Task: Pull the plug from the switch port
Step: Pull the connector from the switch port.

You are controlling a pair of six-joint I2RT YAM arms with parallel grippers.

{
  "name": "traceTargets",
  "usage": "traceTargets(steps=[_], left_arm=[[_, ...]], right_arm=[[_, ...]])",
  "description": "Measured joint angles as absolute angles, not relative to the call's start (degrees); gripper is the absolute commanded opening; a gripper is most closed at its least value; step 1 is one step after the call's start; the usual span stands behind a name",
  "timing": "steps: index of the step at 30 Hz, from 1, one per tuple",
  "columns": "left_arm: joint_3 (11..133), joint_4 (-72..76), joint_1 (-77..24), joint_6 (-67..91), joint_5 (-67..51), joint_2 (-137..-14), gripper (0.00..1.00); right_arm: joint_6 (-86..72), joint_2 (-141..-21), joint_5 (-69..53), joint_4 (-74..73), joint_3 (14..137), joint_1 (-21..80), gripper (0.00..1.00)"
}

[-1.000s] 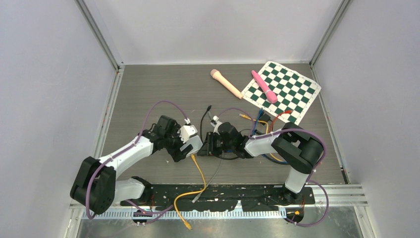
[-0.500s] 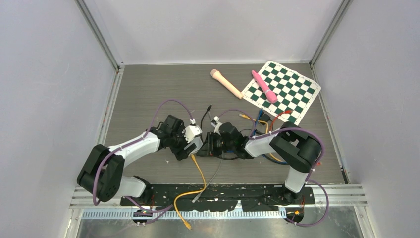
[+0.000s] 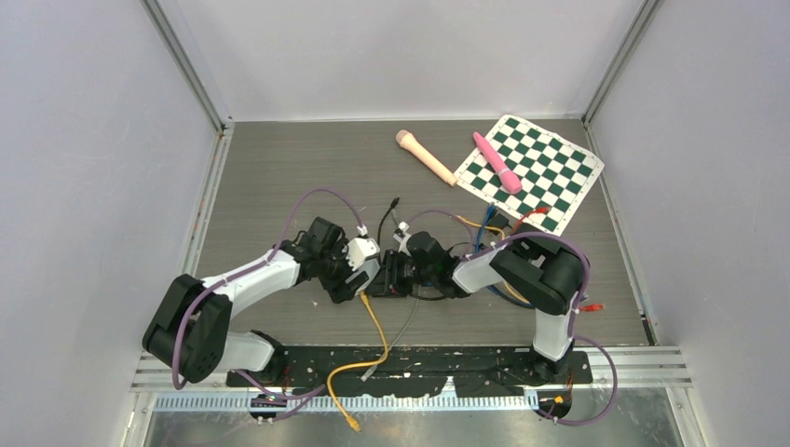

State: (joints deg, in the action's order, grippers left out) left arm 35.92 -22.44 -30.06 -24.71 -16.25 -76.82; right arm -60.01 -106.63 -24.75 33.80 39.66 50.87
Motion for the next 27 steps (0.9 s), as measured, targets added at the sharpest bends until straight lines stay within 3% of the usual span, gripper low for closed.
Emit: traceTargets(steps=[13, 23, 27], left_arm=[[35.2, -22.5, -29.9, -24.7, -16.6, -75.5, 0.28], [35.2, -23.0, -29.7, -25.2, -16.6, -75.4, 0.27], [35.2, -23.6, -29.7, -25.7, -16.6, -75.4, 0.26]], right_arm=[[-64.6, -110.7, -26.5, 38.4, 41.6, 51.9, 0.40], [-66.2, -112.0, -26.5, 39.4, 41.6, 52.3, 0.17], [-65.9, -112.0, -26.3, 39.3, 41.6, 52.6, 0.19]])
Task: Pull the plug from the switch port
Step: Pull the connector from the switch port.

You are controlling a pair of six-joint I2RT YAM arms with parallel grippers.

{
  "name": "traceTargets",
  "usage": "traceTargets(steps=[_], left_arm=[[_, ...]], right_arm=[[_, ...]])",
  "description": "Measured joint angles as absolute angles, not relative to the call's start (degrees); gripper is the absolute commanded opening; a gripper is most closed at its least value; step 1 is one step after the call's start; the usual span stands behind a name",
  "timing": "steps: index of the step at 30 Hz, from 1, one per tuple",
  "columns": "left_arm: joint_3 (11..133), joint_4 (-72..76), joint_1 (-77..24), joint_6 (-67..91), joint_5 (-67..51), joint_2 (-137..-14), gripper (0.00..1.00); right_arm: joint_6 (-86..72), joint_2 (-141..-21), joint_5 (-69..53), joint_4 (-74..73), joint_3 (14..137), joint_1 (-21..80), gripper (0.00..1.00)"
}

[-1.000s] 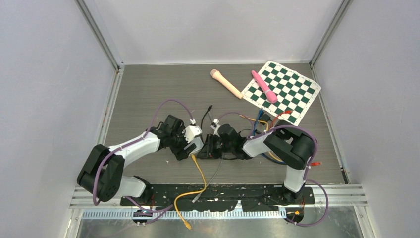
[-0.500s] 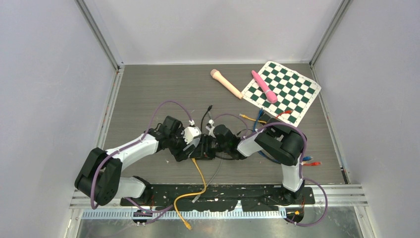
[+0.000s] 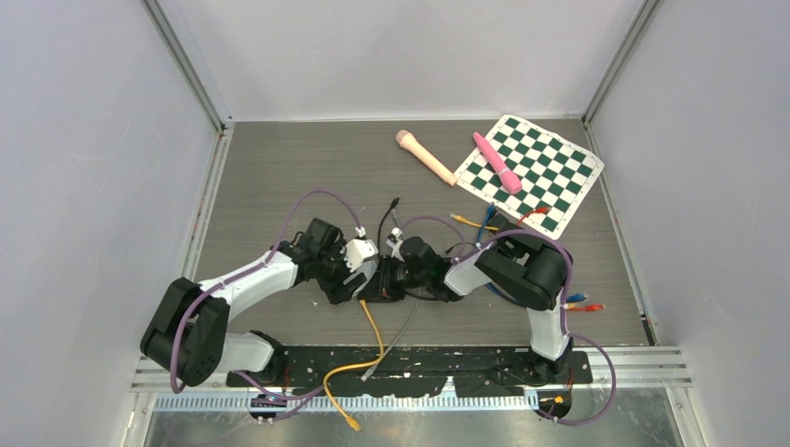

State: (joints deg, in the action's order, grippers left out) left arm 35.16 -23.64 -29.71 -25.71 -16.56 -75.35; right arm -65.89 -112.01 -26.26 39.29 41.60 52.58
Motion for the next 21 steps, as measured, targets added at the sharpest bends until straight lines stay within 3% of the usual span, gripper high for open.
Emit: traceTargets(steps=[4, 8, 12, 21], left_arm=[[35.2, -24.2, -29.7, -25.8, -16.6, -75.0, 0.25], [35.8, -24.9, -29.6, -26.0, -17.2, -74.1, 0.24], [36.3, -25.4, -29.6, -26.0, -17.6, -74.0, 0.23], [36.6, -25.5, -29.6, -26.3, -18.3, -74.3, 0.21]], right_arm=[[-65.2, -111.9, -26.0, 39.2, 41.6, 52.8, 0.37], [-65.1, -110.9, -25.8, 38.9, 41.5, 52.9, 0.40], [-65.6, -110.8, -25.5, 39.4, 41.1, 52.9, 0.36], [-66.5, -110.8, -25.3, 41.2, 40.2, 53.0, 0.17]])
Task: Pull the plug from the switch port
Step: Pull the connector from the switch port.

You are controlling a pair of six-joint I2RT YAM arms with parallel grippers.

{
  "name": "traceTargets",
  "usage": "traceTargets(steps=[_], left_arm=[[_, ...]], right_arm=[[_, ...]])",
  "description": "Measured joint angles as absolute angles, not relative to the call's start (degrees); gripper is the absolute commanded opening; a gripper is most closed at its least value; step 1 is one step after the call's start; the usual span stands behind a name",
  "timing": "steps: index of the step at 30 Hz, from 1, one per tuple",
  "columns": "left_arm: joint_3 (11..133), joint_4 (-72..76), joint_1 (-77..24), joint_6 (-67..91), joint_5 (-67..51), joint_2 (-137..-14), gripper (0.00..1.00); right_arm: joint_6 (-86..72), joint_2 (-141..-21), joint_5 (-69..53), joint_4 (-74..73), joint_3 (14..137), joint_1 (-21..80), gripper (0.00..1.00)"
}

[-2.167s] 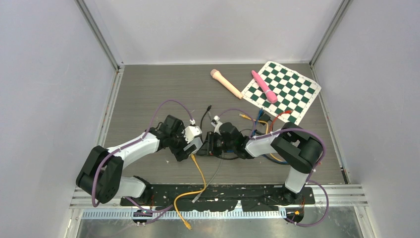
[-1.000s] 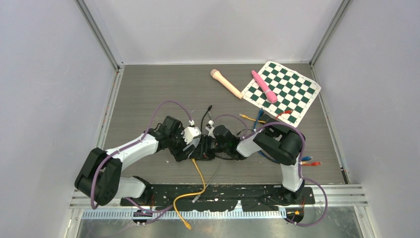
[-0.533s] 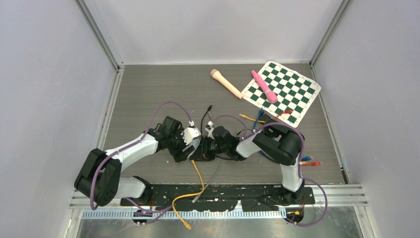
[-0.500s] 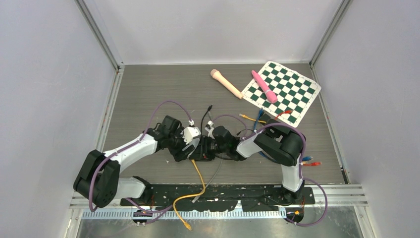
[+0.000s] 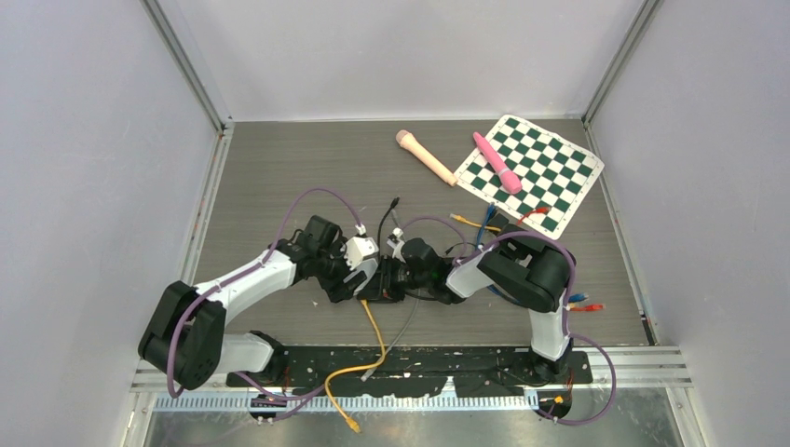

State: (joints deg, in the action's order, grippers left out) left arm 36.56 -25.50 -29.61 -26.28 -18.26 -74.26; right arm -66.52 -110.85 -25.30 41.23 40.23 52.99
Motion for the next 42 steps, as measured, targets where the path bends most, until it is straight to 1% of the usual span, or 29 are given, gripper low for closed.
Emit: traceTargets(steps=[3, 9, 22, 26, 28, 31, 33, 37, 42], left_arm=[[36.6, -25.6, -29.6, -26.3, -18.3, -74.4, 0.21], [36.6, -25.6, -29.6, -26.2, -19.1, -74.4, 0.21], [36.6, -25.2, -29.7, -25.5, -19.1, -74.3, 0.20], [36.6, -25.2, -29.7, -25.5, -19.1, -74.3, 0.18], [36.6, -25.3, -29.7, -25.5, -19.2, -74.3, 0.18], [36.6, -25.1, -29.6, -25.0, -20.5, -74.3, 0.18], [36.6, -25.0, -30.1, -24.6, -21.3, -74.1, 0.18], [36.6, -25.0, -29.8, -24.4, -20.6, -74.0, 0.18], [36.6, -24.7, -29.5, -23.9, -20.9, -74.0, 0.17]], right_arm=[[-66.4, -110.8, -25.3, 41.3, 40.2, 53.1, 0.15], [-66.1, -109.8, -25.1, 40.8, 39.6, 53.1, 0.05], [-61.2, -107.6, -24.4, 35.5, 40.5, 53.1, 0.05], [-59.9, -107.1, -24.5, 34.3, 40.8, 53.3, 0.05], [-60.4, -107.1, -24.6, 35.9, 40.0, 53.3, 0.05], [-65.1, -107.1, -24.7, 46.3, 34.5, 53.0, 0.05], [-66.6, -107.1, -25.2, 48.9, 32.9, 52.9, 0.05], [-64.0, -106.3, -25.3, 43.8, 35.3, 52.9, 0.05], [-58.6, -101.7, -24.4, 33.4, 37.9, 53.5, 0.05]])
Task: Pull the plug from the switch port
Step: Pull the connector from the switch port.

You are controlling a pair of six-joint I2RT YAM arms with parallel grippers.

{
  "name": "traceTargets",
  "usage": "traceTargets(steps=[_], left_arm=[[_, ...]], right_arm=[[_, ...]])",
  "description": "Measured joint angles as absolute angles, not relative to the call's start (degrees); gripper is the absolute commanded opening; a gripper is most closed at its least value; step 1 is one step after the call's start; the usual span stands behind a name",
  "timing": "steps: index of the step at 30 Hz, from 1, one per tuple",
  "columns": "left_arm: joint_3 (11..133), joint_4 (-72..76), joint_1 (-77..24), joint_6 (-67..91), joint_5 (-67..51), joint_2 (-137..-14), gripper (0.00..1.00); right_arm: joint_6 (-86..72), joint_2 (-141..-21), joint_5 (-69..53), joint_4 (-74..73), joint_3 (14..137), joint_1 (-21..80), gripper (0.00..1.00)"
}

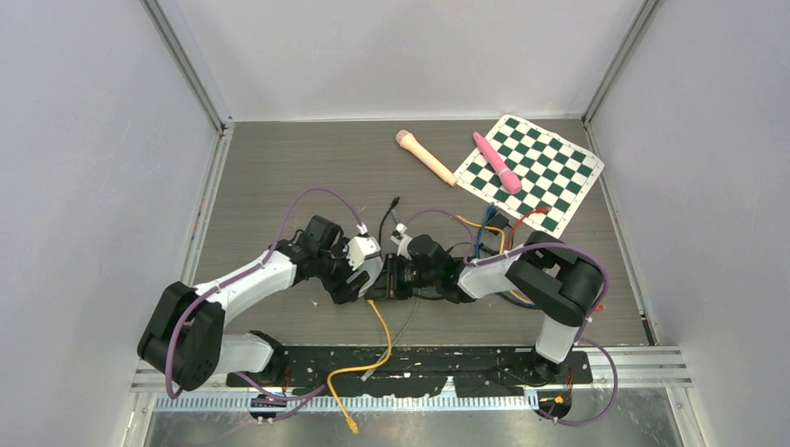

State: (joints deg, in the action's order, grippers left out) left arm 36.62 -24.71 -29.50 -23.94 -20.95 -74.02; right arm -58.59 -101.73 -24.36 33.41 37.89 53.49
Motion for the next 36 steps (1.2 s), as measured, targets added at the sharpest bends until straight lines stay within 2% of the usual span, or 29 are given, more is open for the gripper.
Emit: traceTargets(steps=[13, 23, 36], left_arm=[[36.6, -25.1, -29.4, -23.0, -23.1, -74.7, 0.14], [36.6, -28.1, -27.6, -22.8, -18.8, -73.3, 0.13], [36.6, -28.6, -27.4, -21.3, -20.0, -74.9, 0.11]], right_arm=[[-56.2, -99.3, -26.1, 27.7, 38.7, 53.2, 0.05], [-55.2, -105.5, -29.1, 25.1, 45.4, 53.2, 0.05], [-55.2, -105.9, -30.6, 25.3, 44.6, 53.2, 0.05]])
